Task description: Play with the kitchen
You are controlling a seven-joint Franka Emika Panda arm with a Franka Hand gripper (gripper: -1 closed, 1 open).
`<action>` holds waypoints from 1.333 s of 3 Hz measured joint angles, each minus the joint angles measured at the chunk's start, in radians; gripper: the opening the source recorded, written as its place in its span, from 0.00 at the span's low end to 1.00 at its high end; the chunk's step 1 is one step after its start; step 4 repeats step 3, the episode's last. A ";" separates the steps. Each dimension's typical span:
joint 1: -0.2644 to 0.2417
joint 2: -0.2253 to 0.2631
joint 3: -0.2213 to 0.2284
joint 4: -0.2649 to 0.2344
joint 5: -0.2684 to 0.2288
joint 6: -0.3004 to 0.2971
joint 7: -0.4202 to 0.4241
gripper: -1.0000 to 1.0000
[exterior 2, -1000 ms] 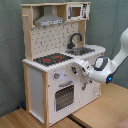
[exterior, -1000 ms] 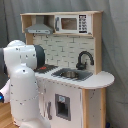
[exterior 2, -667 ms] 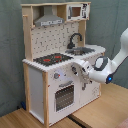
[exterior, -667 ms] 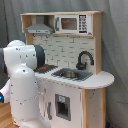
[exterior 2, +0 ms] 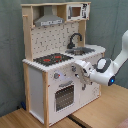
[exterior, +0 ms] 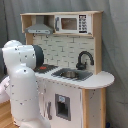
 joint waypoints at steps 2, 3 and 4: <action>0.000 0.037 0.100 0.000 0.099 -0.092 -0.106 1.00; 0.013 0.063 0.152 0.000 0.156 -0.139 -0.155 1.00; 0.013 0.063 0.152 0.000 0.156 -0.139 -0.155 1.00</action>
